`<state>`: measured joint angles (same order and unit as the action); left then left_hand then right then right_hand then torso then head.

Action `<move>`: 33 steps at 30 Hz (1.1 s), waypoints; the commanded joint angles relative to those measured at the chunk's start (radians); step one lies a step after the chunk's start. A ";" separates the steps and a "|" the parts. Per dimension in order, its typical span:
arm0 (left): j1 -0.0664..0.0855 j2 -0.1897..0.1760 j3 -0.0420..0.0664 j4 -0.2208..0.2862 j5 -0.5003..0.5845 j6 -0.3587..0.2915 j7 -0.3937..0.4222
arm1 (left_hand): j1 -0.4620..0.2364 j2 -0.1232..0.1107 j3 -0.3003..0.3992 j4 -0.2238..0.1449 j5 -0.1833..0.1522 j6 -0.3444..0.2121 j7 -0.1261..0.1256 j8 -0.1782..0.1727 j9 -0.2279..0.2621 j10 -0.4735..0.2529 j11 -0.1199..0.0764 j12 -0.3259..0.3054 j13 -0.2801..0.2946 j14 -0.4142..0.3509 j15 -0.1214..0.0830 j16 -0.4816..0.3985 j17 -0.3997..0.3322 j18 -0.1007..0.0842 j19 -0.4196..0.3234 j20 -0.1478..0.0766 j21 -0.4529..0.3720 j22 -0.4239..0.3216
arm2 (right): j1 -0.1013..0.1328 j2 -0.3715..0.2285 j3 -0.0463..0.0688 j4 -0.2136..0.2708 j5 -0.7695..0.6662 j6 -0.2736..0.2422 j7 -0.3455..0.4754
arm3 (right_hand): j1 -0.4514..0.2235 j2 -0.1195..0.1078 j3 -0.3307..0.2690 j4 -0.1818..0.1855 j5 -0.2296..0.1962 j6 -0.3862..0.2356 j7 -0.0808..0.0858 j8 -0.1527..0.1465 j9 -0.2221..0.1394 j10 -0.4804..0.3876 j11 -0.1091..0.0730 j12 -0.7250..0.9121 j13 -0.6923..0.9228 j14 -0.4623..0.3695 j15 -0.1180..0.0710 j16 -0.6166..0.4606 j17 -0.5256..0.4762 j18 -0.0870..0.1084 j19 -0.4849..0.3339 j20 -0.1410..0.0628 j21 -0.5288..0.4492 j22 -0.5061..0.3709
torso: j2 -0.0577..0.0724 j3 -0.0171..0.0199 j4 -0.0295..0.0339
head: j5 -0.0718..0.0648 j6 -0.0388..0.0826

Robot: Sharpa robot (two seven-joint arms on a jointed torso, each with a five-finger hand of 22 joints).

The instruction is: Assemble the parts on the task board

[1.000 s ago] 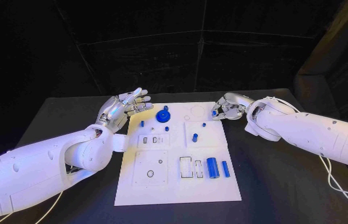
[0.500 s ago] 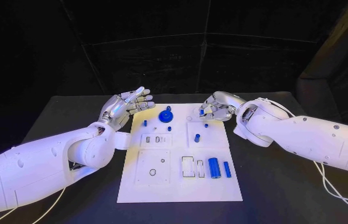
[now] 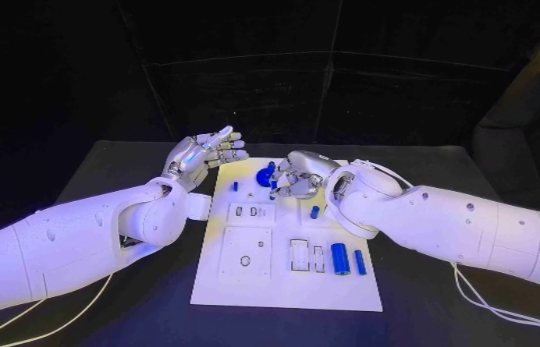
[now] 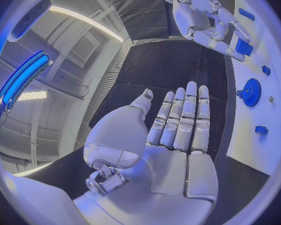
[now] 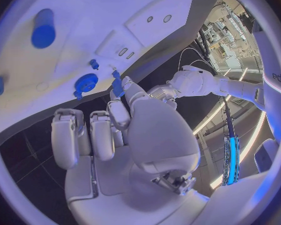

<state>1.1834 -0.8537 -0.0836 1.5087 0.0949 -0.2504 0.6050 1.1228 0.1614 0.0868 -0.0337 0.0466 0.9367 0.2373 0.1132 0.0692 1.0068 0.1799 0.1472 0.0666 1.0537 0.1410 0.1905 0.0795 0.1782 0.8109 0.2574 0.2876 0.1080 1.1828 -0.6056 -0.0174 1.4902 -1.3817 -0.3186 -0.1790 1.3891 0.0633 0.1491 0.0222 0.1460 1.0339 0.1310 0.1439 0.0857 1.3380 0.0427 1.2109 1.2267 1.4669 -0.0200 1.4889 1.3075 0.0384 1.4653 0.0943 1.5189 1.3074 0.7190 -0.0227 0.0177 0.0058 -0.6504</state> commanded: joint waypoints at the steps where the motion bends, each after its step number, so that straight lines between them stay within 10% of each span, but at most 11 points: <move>1: 0.003 0.003 0.001 -0.004 -0.022 0.032 0.003 | 0.025 -0.017 0.006 -0.024 0.004 0.010 -0.006 0.003 -0.002 0.015 -0.003 0.004 0.000 0.013 -0.004 0.003 0.000 0.008 0.013 -0.003 0.006 -0.001 | -0.011 0.024 -0.001 -0.011 -0.071 0.025 -0.032 | -0.007 -0.005 0.008 0.001 0.006 0.002 -0.002 0.004 -0.002 -0.003 0.001 -0.002 -0.001 0.071 -0.006 -0.005 0.116 -0.011 0.020 -0.008 0.003 0.146 | 0.001 0.0012 -0.0010 | 0.010 -0.005; 33: 0.006 0.015 0.001 -0.015 -0.027 0.040 0.003 | 0.052 -0.041 0.009 -0.065 0.003 0.028 -0.012 -0.008 -0.003 0.037 -0.010 -0.011 -0.002 0.049 -0.014 0.004 0.005 0.007 0.040 -0.014 0.012 -0.006 | -0.073 0.126 -0.002 -0.108 -0.153 0.073 -0.046 | -0.010 -0.010 0.012 -0.001 0.011 0.001 -0.001 0.004 -0.003 -0.005 0.002 -0.005 -0.003 0.071 -0.006 -0.007 0.114 -0.010 0.020 -0.007 0.003 0.145 | 0.001 0.0040 -0.0012 | 0.030 -0.031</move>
<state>1.1878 -0.8394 -0.0836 1.4933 0.0773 -0.2262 0.6041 1.1756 0.1193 0.0999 -0.0968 0.0466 0.9561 0.2249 0.1095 0.0678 1.0347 0.1714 0.1394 0.0664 1.0957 0.1271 0.1909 0.0837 0.1779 0.8426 0.2428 0.2953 0.1039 1.1101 -0.4806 -0.0182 1.3861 -1.5214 -0.2727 -0.2256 1.3815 0.0551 0.1541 0.0218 0.1498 1.0310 0.1321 0.1448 0.0822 1.3380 0.0428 1.2109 1.2237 1.4669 -0.0199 1.4847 1.3074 0.0384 1.4653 0.0944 1.5189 1.3073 0.7203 -0.0189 0.0165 0.0372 -0.6793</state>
